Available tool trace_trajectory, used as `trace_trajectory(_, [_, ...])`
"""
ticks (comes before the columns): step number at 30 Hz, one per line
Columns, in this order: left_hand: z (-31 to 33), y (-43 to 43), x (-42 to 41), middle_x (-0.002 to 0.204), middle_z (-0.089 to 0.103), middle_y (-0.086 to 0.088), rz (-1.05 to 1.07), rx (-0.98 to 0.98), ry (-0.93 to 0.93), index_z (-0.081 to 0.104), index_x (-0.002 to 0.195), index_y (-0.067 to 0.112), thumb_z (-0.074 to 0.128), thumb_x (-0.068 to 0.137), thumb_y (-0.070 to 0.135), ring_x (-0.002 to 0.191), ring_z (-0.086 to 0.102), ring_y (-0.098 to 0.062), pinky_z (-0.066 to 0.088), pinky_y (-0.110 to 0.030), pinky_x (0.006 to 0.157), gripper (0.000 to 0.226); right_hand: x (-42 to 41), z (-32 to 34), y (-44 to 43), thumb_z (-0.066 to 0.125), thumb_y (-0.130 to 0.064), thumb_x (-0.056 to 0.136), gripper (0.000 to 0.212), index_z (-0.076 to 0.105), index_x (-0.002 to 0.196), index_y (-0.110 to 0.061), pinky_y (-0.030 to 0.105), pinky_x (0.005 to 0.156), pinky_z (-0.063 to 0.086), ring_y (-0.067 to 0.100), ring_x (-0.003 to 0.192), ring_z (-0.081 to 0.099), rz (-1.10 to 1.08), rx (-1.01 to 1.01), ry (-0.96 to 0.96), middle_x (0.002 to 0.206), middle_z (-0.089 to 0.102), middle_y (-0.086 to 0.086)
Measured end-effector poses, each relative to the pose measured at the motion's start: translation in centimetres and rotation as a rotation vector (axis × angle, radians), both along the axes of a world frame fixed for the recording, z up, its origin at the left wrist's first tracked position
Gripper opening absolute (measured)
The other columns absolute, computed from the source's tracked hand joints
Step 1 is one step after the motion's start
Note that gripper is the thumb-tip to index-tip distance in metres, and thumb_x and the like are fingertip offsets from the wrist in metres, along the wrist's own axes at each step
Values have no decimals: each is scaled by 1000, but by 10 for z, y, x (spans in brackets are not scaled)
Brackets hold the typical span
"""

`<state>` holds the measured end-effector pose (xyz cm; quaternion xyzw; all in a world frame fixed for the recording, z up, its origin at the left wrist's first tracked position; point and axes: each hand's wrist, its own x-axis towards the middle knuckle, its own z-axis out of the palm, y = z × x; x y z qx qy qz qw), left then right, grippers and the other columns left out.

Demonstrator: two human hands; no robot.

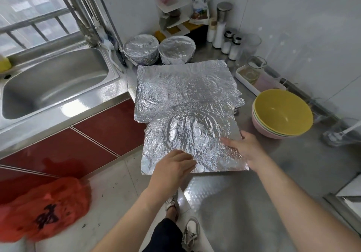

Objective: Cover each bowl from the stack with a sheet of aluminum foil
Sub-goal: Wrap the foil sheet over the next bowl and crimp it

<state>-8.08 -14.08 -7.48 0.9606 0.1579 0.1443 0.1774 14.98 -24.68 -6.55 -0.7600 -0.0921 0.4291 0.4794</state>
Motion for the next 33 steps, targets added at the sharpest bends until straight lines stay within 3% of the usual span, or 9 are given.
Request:
trace_trajectory(2, [0, -4, 2, 99, 72, 10, 12, 6, -18, 76, 96, 23, 50, 93, 39, 92, 61, -13, 55, -26, 73, 31, 6, 4, 5, 89, -33, 58, 97, 44, 140, -6, 39, 101, 42, 24, 118, 54, 10, 19, -39, 130, 56, 5])
trace_trajectory(6, [-4, -6, 9, 116, 68, 5, 47, -23, -46, 71, 111, 22, 51, 94, 42, 109, 56, -16, 51, -31, 92, 33, 13, 13, 4, 79, -9, 74, 44, 55, 111, -16, 32, 91, 42, 15, 99, 60, 45, 74, 6, 109, 65, 2])
trace_trajectory(9, [-5, -6, 14, 153, 38, -1, 63, 7, 165, 41, 145, 33, 33, 99, 55, 143, 30, -25, 26, -43, 116, 51, 15, 9, -1, 77, -6, 77, 44, 56, 112, -21, 34, 95, 43, 17, 103, 60, 78, 98, -30, 108, 64, -3])
trace_trajectory(12, [-9, -8, 12, 160, 20, 1, 53, 62, 272, 27, 148, 42, 13, 100, 59, 149, 12, -23, 8, -48, 119, 53, 10, 4, -1, 79, -7, 75, 50, 55, 117, -22, 37, 97, 46, 21, 109, 61, 40, 103, -70, 117, 64, 4])
trace_trajectory(17, [-19, -7, 8, 145, 49, -1, 30, 102, 144, 56, 133, 36, 25, 103, 52, 138, 40, -23, 27, -48, 116, 46, 5, -6, -3, 80, -7, 74, 58, 53, 125, -18, 44, 95, 51, 23, 105, 63, -65, 106, -100, 116, 64, 6])
trace_trajectory(26, [-20, -10, 6, 111, 70, 1, 14, 65, -204, 75, 104, 17, 57, 96, 32, 107, 59, -20, 50, -30, 92, 26, 6, -11, -9, 72, 3, 80, 68, 46, 137, -23, 18, 69, 53, 4, 86, 66, -93, 179, -89, 112, 66, 0])
trace_trajectory(29, [-22, -11, 7, 103, 67, 0, 58, 53, -192, 75, 102, 15, 57, 95, 33, 98, 57, -20, 53, -31, 77, 27, 3, -7, -8, 75, -7, 80, 70, 44, 140, -22, 24, 78, 47, 14, 98, 62, -61, 63, -288, 117, 62, 8])
trace_trajectory(31, [-23, -11, 8, 99, 65, -1, 62, 77, -187, 75, 100, 16, 57, 93, 33, 94, 54, -18, 52, -29, 71, 26, -1, -7, -9, 79, -14, 77, 71, 45, 139, -16, 31, 92, 40, 24, 110, 52, 4, -57, -647, 124, 53, 13])
trace_trajectory(33, [-22, -12, 8, 95, 64, -1, 54, 115, -185, 76, 99, 17, 57, 91, 32, 92, 52, -17, 49, -27, 69, 25, -7, -4, -11, 81, -14, 73, 57, 58, 125, -10, 36, 92, 39, 29, 104, 51, 111, -12, -1074, 113, 53, 16])
